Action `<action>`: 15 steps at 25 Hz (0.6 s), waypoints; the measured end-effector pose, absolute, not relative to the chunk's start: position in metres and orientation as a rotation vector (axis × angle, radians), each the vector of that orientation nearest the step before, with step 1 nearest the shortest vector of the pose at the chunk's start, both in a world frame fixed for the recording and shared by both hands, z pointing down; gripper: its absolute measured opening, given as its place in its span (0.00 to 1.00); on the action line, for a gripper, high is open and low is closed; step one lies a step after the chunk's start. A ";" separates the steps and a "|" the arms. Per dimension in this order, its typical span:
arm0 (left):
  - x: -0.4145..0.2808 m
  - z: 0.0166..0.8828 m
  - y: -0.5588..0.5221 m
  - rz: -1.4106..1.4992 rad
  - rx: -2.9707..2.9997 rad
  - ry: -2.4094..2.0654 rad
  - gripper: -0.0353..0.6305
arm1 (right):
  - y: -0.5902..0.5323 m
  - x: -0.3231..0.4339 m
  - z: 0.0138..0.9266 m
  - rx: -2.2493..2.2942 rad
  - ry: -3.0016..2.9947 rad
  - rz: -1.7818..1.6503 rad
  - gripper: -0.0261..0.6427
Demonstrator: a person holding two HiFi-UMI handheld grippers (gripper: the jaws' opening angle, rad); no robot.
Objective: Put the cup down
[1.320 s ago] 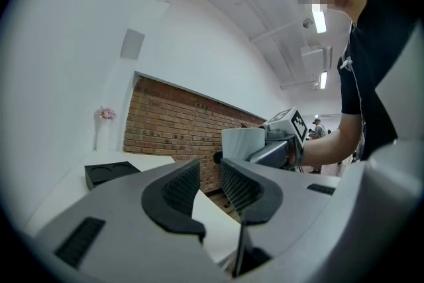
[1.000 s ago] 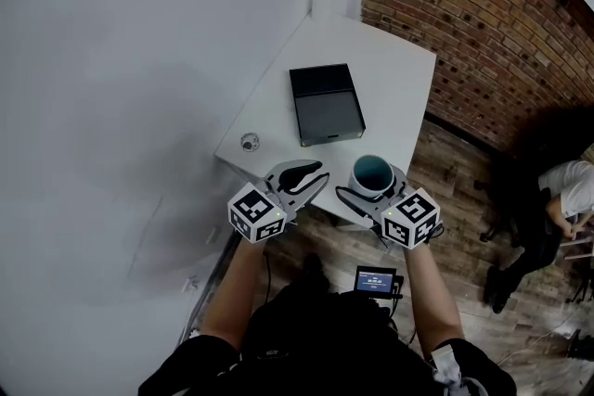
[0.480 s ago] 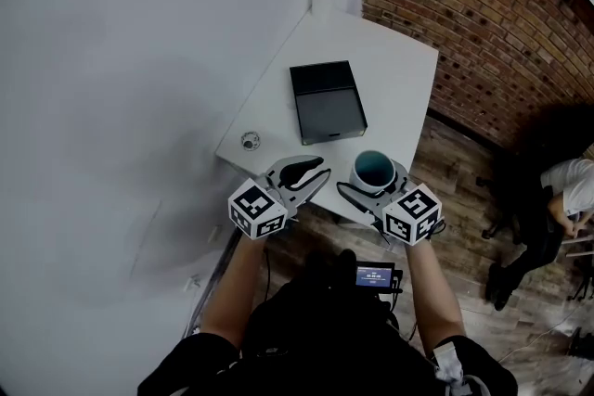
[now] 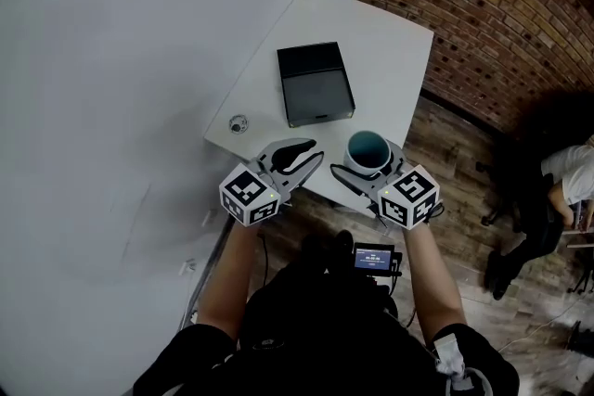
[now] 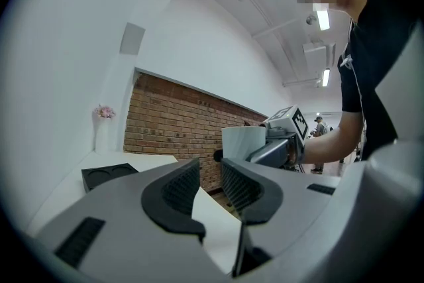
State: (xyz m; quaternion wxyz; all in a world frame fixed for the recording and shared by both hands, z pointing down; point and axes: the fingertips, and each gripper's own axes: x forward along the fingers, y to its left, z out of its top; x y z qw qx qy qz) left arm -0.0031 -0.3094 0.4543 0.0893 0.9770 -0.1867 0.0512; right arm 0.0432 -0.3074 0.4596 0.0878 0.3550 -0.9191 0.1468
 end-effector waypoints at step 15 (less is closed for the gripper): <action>0.052 0.460 -0.304 0.175 2.882 -0.655 0.19 | -0.305 0.091 0.465 0.966 -2.799 0.435 0.63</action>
